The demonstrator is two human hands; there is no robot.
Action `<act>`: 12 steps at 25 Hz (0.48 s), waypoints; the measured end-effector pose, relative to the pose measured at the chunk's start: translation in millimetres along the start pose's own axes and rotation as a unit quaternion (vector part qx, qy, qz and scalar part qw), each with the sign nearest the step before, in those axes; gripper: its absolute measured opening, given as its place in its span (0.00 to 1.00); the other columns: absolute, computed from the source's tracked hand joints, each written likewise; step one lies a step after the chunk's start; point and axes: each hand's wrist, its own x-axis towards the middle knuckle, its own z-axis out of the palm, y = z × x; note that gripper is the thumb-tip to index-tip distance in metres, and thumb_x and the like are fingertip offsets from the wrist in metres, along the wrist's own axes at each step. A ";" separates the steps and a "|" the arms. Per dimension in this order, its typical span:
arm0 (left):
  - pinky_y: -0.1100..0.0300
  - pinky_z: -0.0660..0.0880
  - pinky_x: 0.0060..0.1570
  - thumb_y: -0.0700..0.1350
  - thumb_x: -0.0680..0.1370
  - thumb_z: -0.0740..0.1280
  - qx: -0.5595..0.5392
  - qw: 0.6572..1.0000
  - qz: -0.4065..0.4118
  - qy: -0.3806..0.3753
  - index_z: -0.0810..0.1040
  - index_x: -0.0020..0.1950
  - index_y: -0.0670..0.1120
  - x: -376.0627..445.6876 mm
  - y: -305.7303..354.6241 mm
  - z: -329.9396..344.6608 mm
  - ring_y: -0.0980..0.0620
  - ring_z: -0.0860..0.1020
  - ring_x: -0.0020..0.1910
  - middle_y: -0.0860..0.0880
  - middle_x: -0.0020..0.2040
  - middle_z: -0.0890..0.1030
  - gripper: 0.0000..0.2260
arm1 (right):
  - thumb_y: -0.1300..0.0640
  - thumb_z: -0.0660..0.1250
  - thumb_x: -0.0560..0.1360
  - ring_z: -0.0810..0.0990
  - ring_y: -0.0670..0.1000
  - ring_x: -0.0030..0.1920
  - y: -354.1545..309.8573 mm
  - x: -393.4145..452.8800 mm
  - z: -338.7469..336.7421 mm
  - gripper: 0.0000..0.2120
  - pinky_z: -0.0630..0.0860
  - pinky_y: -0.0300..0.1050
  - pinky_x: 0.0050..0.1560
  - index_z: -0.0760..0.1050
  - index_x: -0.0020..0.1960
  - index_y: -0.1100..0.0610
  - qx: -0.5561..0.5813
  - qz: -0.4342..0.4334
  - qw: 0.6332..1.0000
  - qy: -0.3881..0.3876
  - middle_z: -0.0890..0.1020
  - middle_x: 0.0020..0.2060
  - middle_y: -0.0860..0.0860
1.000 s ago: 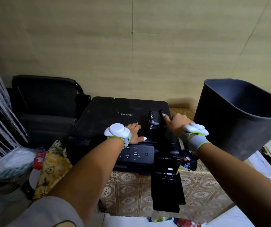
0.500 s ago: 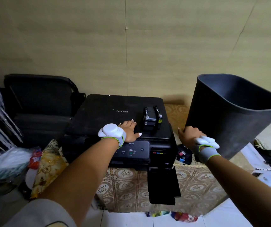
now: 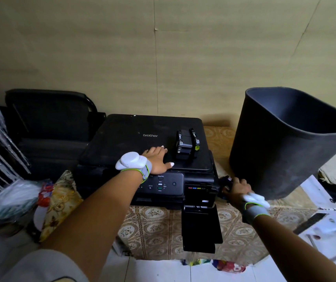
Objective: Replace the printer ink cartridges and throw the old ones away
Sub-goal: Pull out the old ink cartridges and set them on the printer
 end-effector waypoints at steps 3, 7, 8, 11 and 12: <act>0.53 0.51 0.75 0.58 0.80 0.55 -0.006 1.000 -0.002 -0.005 0.52 0.78 0.46 1.5 -0.6 -1.5 0.49 0.51 0.78 0.50 0.79 0.51 0.30 | 0.43 0.64 0.71 0.71 0.63 0.60 1.9 -0.4 1.5 0.26 0.71 0.53 0.57 0.62 0.66 0.46 0.000 -0.007 1.000 -0.028 0.70 0.59 0.59; 0.54 0.51 0.75 0.58 0.79 0.56 -0.017 1.000 -0.011 -0.015 0.52 0.78 0.47 4.0 -1.0 -4.2 0.49 0.50 0.78 0.50 0.79 0.52 0.31 | 0.42 0.64 0.71 0.70 0.63 0.61 2.9 4.7 2.6 0.27 0.71 0.52 0.60 0.62 0.68 0.42 -0.016 -0.008 0.998 -0.057 0.69 0.61 0.59; 0.54 0.51 0.75 0.58 0.79 0.57 -0.022 1.000 -0.015 -0.014 0.53 0.77 0.47 5.1 -0.2 -4.4 0.49 0.51 0.78 0.50 0.79 0.52 0.31 | 0.42 0.64 0.71 0.69 0.63 0.62 2.5 6.0 3.1 0.26 0.71 0.52 0.61 0.63 0.67 0.43 -0.016 -0.005 0.998 -0.062 0.69 0.61 0.60; 0.53 0.48 0.76 0.56 0.79 0.58 -0.048 0.998 -0.031 -0.010 0.53 0.77 0.47 8.1 3.4 -1.9 0.50 0.49 0.78 0.50 0.79 0.52 0.31 | 0.43 0.63 0.72 0.68 0.63 0.63 1.8 8.0 4.2 0.24 0.70 0.53 0.63 0.66 0.67 0.45 -0.027 0.000 0.997 -0.066 0.68 0.62 0.60; 0.53 0.46 0.76 0.56 0.79 0.58 -0.061 0.997 -0.035 -0.010 0.52 0.77 0.47 8.7 3.9 -0.1 0.51 0.47 0.78 0.51 0.79 0.51 0.31 | 0.43 0.63 0.72 0.68 0.63 0.63 1.0 8.1 4.3 0.24 0.70 0.53 0.62 0.66 0.67 0.45 -0.033 -0.001 0.997 -0.065 0.68 0.62 0.60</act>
